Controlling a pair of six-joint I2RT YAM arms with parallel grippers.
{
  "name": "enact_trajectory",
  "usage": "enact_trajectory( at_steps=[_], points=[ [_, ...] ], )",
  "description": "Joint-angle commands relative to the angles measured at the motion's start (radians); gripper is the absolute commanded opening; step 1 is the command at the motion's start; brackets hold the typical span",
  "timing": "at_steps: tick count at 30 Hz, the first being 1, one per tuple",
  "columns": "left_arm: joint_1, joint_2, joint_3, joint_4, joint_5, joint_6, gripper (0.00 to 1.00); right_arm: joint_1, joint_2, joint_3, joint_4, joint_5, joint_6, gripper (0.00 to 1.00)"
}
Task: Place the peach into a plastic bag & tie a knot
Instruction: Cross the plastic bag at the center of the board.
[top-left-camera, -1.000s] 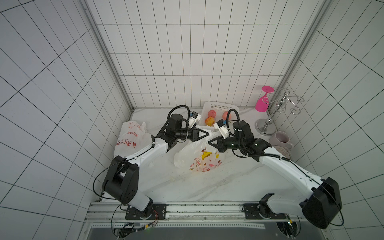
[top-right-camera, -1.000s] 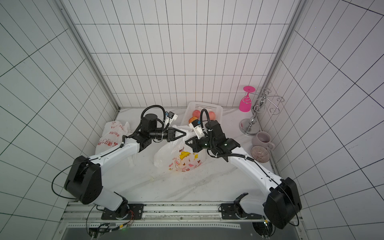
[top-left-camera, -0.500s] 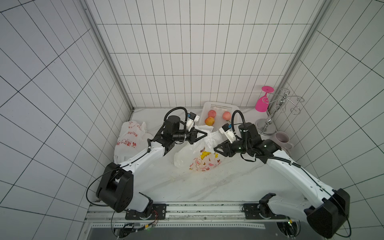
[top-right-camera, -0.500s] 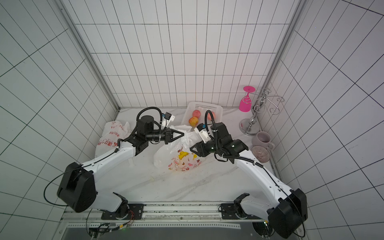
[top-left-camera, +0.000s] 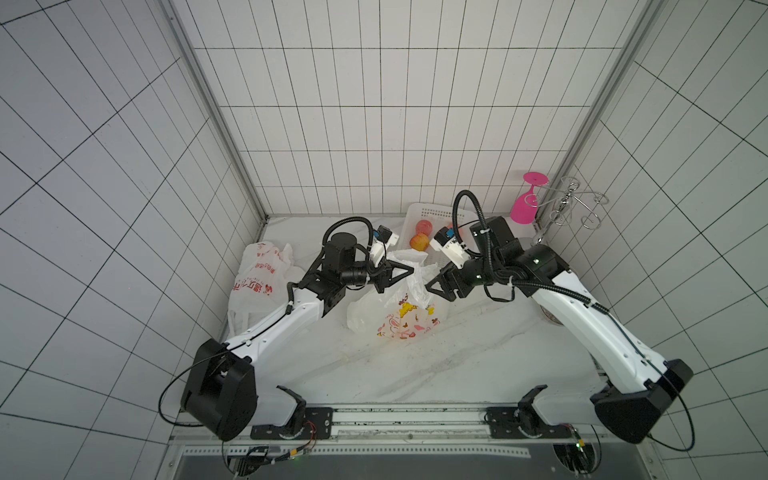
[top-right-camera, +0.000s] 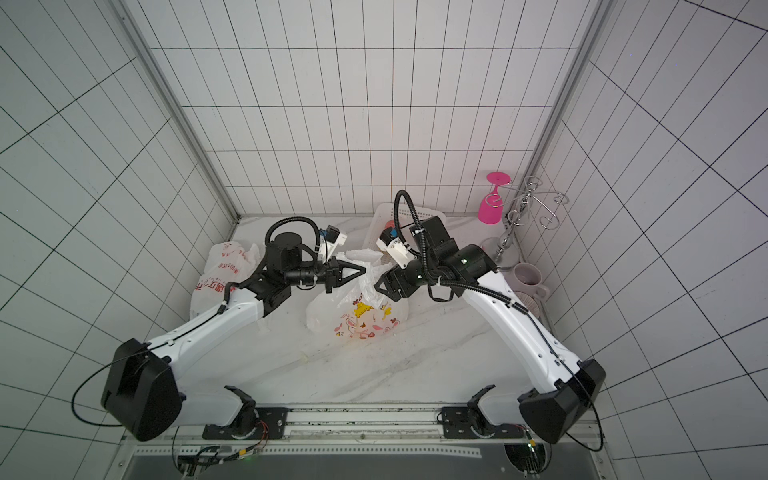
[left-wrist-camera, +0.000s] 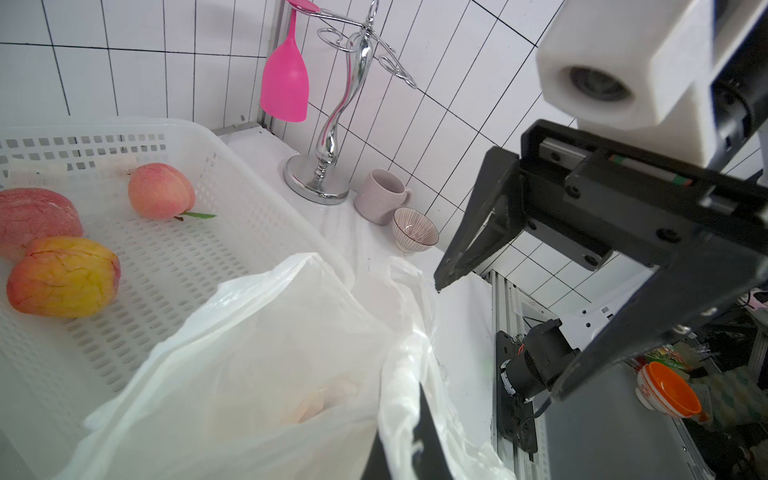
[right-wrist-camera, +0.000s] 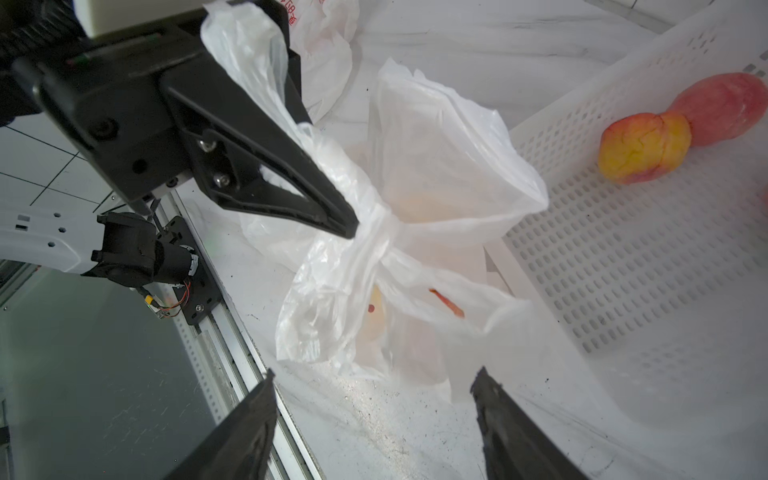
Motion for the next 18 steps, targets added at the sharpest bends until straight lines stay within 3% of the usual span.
enact_trajectory(
  at_steps=[1, 8, 12, 18],
  points=[
    [-0.014, -0.01, -0.002, -0.007, 0.038, 0.048, 0.0, 0.023, 0.048, 0.148, -0.069, 0.001, -0.086, 0.75],
    [-0.022, -0.008, 0.0, -0.021, 0.064, 0.066, 0.0, 0.039, 0.128, 0.239, -0.094, 0.01, -0.138, 0.74],
    [-0.024, -0.01, 0.008, -0.049, 0.056, 0.084, 0.0, 0.046, 0.103, 0.261, -0.105, 0.107, -0.151, 0.73],
    [-0.023, -0.006, 0.01, -0.046, 0.067, 0.087, 0.0, 0.059, 0.094, 0.314, -0.134, 0.091, -0.161, 0.73]
  ],
)
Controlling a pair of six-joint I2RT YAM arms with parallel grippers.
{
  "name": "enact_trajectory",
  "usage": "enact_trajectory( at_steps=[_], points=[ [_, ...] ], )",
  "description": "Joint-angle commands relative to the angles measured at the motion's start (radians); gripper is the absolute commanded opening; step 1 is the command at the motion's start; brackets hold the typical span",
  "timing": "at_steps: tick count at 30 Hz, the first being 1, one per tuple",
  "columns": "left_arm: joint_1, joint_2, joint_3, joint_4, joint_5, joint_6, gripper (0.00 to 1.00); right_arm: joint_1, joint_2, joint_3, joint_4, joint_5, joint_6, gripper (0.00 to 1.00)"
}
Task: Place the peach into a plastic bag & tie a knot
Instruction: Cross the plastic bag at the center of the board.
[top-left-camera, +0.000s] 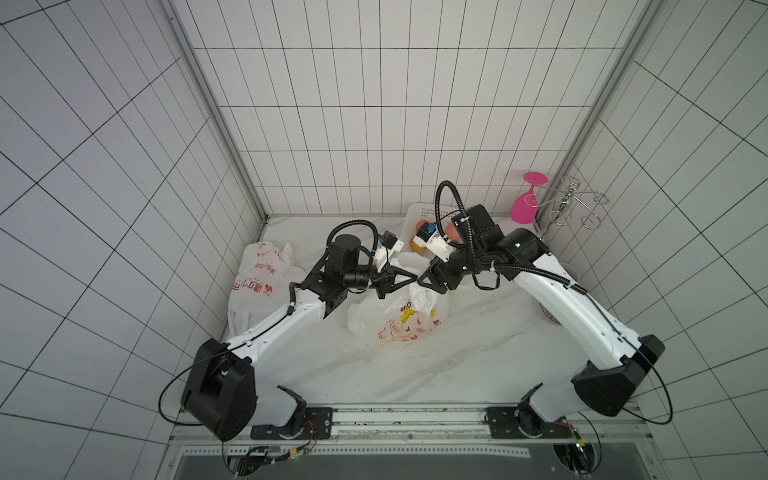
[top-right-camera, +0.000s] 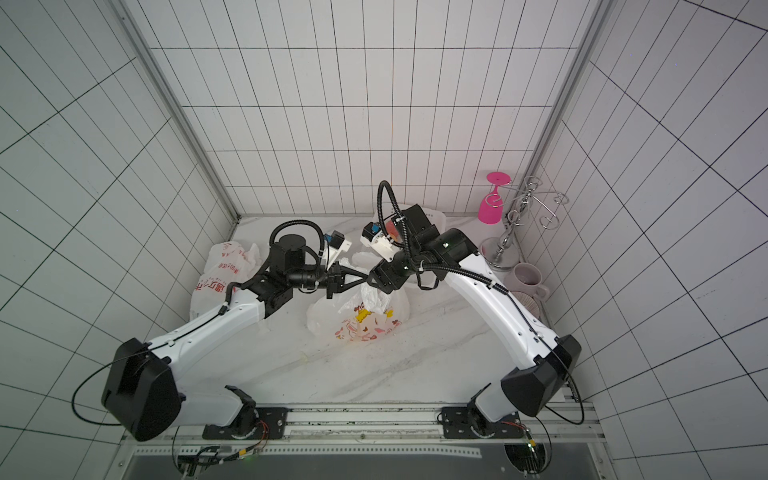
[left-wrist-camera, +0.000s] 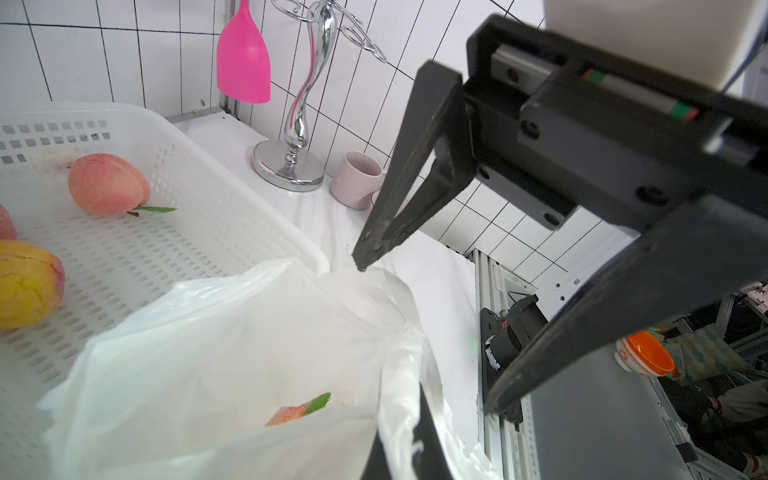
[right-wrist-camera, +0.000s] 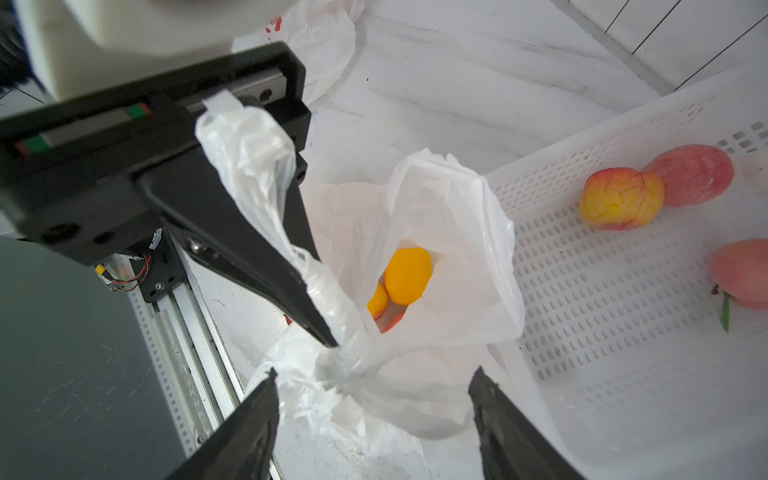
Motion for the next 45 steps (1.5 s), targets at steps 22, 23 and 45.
enact_trajectory(
  at_steps=[22, 23, 45],
  points=[
    [-0.004, -0.027, 0.022, -0.024, 0.02, 0.056, 0.0, 0.057, 0.054, 0.025, -0.153, -0.128, -0.065, 0.63],
    [-0.004, -0.027, 0.023, -0.023, 0.021, 0.055, 0.0, 0.062, 0.058, 0.023, -0.157, -0.121, -0.066, 0.62],
    [-0.003, -0.025, 0.02, -0.006, 0.039, 0.031, 0.0, 0.095, 0.118, -0.012, -0.144, 0.024, -0.054, 0.59]
  ],
)
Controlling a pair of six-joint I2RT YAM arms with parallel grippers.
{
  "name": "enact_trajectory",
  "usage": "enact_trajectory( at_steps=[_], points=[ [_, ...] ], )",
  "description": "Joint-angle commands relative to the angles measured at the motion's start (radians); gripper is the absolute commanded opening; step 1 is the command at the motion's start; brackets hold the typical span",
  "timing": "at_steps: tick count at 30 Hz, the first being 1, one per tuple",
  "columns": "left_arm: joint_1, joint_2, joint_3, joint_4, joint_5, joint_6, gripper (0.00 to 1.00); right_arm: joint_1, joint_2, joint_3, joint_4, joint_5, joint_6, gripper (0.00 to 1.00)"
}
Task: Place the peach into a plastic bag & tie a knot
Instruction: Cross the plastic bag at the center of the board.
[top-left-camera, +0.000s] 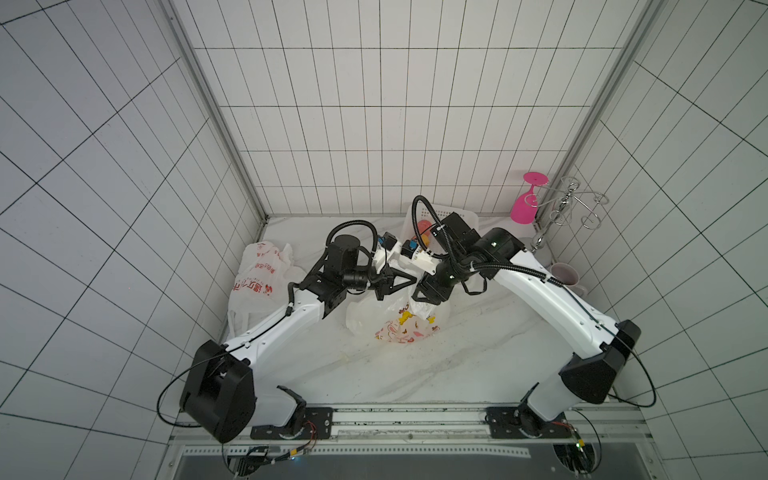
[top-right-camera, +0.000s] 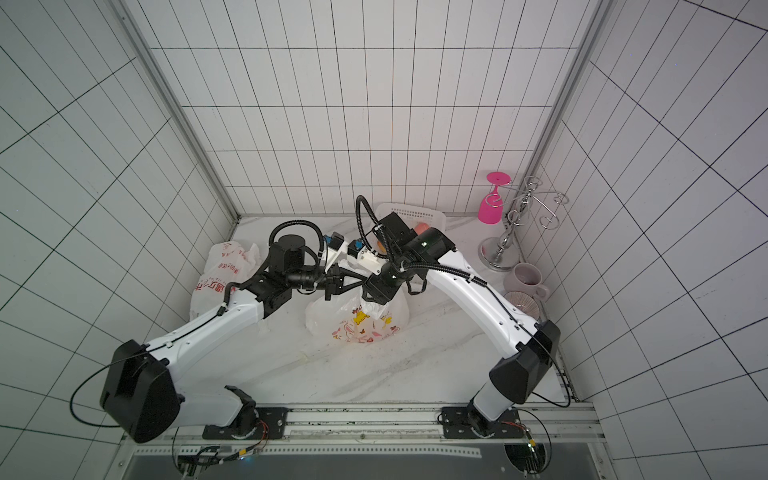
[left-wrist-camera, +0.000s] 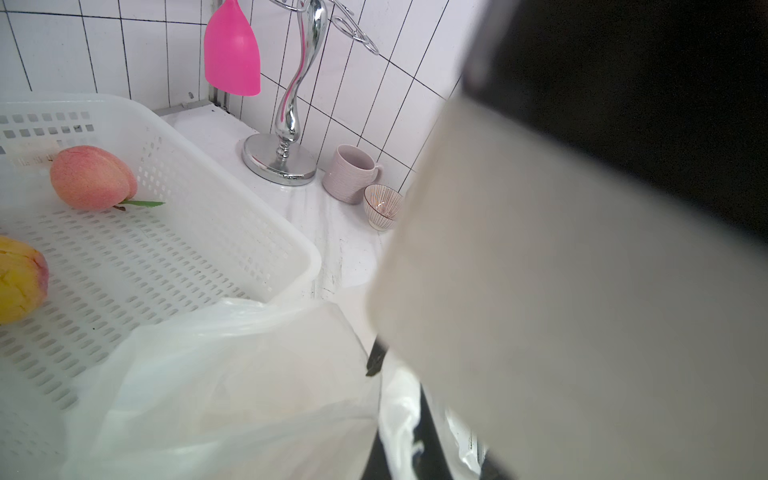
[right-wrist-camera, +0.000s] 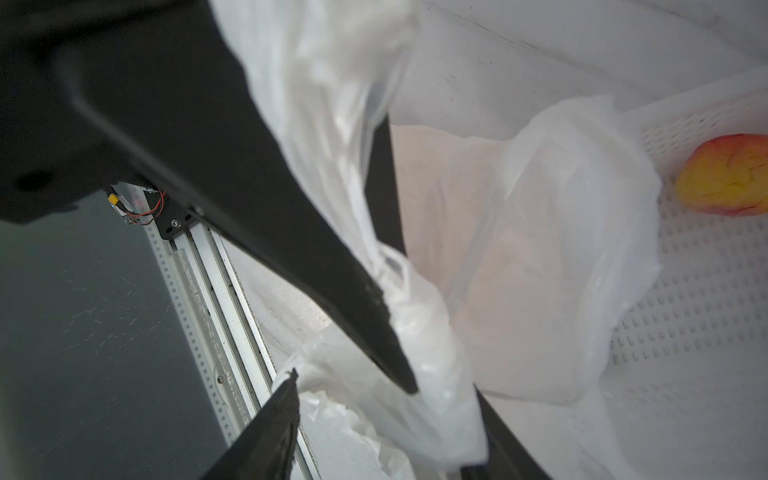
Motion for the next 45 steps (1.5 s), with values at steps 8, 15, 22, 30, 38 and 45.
enact_trajectory(
  at_steps=[8, 15, 22, 30, 38, 45],
  points=[
    [-0.004, -0.021, 0.017, 0.023, 0.014, 0.015, 0.0, 0.012, 0.043, -0.052, -0.01, 0.038, -0.003, 0.43],
    [-0.001, -0.025, 0.014, 0.019, 0.007, 0.014, 0.0, 0.01, 0.036, -0.056, 0.0, 0.091, 0.003, 0.21],
    [0.023, -0.062, -0.045, 0.027, -0.026, 0.017, 0.2, -0.01, 0.024, -0.087, 0.038, 0.116, 0.014, 0.09],
    [0.028, -0.118, -0.147, -0.018, -0.144, 0.113, 0.51, -0.066, -0.021, -0.113, 0.088, -0.04, 0.025, 0.07],
    [-0.013, -0.016, -0.116, -0.089, -0.34, 0.201, 0.45, -0.076, -0.029, -0.128, 0.104, -0.098, 0.025, 0.07],
    [-0.003, -0.058, -0.087, -0.13, -0.297, 0.171, 0.02, -0.101, -0.042, -0.166, 0.171, 0.202, 0.069, 0.04]
  ],
)
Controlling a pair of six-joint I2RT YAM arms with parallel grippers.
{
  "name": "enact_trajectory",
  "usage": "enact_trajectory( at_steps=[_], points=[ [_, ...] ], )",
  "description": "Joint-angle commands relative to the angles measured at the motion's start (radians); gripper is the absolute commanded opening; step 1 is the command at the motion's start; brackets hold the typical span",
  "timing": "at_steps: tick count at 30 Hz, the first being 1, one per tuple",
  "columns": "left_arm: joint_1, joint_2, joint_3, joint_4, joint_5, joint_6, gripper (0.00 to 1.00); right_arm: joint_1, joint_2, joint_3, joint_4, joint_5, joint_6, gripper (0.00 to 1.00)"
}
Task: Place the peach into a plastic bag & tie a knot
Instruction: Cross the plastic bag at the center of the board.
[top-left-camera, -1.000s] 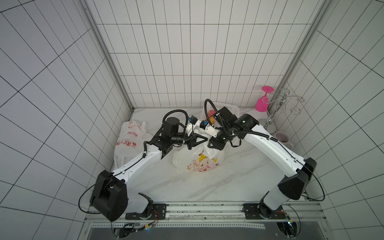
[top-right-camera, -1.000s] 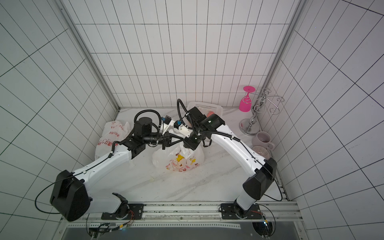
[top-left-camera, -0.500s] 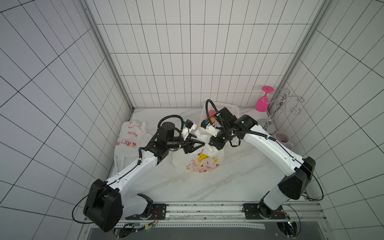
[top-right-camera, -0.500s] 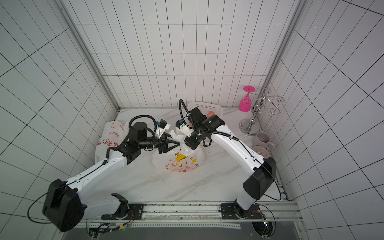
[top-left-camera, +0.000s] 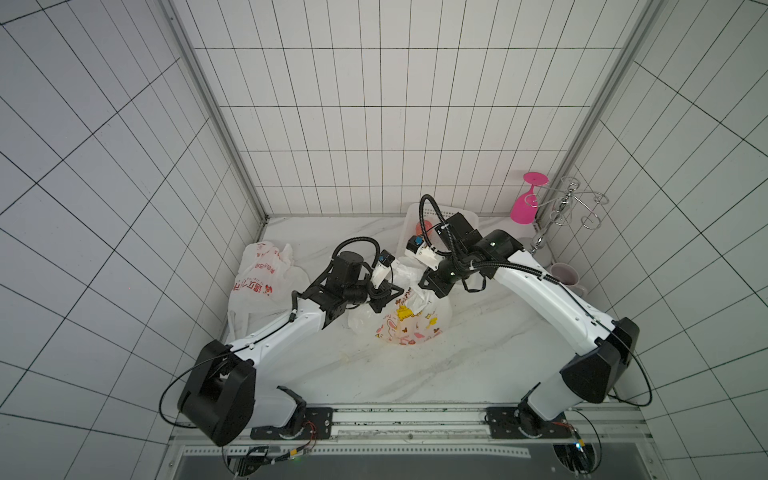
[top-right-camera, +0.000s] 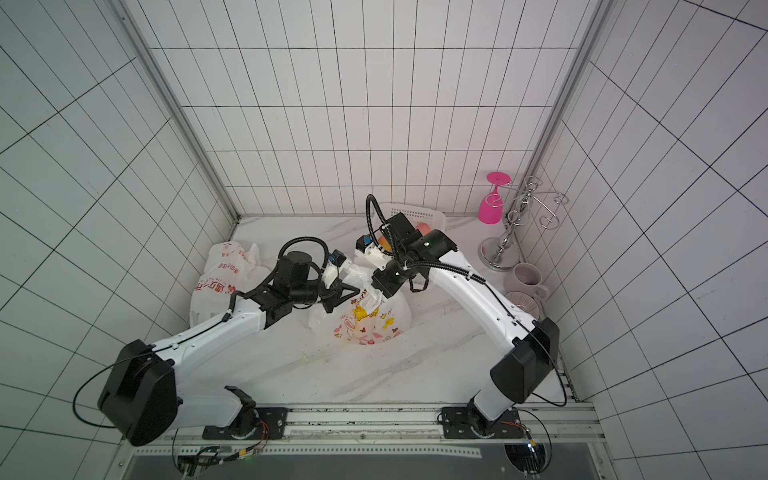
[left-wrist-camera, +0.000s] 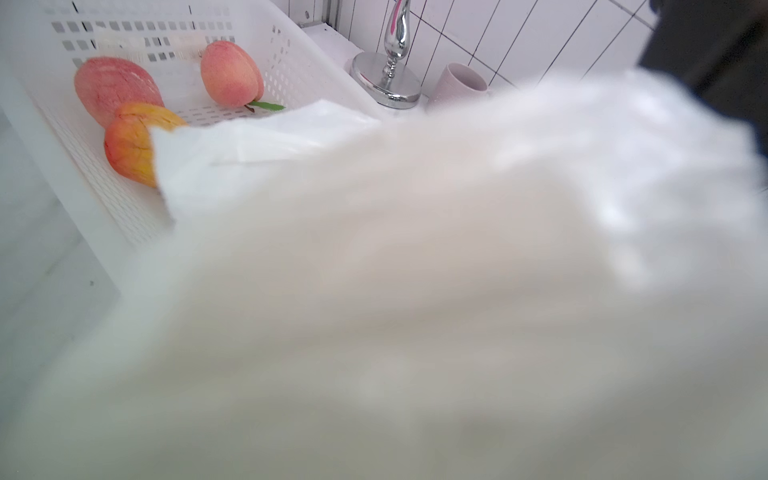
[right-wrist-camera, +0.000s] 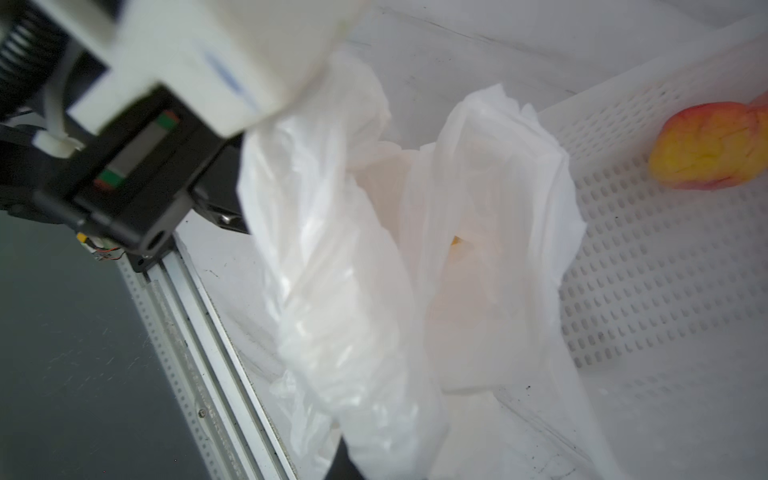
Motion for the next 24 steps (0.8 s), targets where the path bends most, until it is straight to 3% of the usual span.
enact_trajectory(
  at_steps=[1, 3, 7, 13, 18, 20, 24],
  points=[
    [0.012, -0.051, 0.036, -0.02, 0.033, -0.016, 0.01, -0.027, -0.043, -0.08, 0.07, 0.195, 0.021, 0.04],
    [0.013, -0.07, 0.016, 0.022, 0.099, -0.067, 0.0, -0.031, -0.064, -0.11, 0.137, 0.247, 0.028, 0.03],
    [-0.009, -0.066, -0.029, 0.11, 0.222, -0.155, 0.0, -0.028, -0.087, -0.125, 0.246, 0.195, 0.069, 0.03],
    [-0.028, -0.036, -0.037, 0.089, 0.251, -0.178, 0.0, -0.025, -0.101, -0.189, 0.403, 0.128, 0.104, 0.03],
    [-0.033, -0.027, -0.02, 0.096, 0.285, -0.2, 0.0, -0.029, -0.213, -0.415, 0.721, 0.032, 0.132, 0.03],
    [-0.042, -0.02, -0.016, 0.094, 0.299, -0.207, 0.05, -0.041, -0.25, -0.506, 0.863, 0.0, 0.162, 0.03],
    [0.021, -0.061, 0.022, -0.027, 0.272, -0.176, 0.32, -0.046, -0.251, -0.543, 0.896, -0.021, 0.136, 0.03]
  ],
)
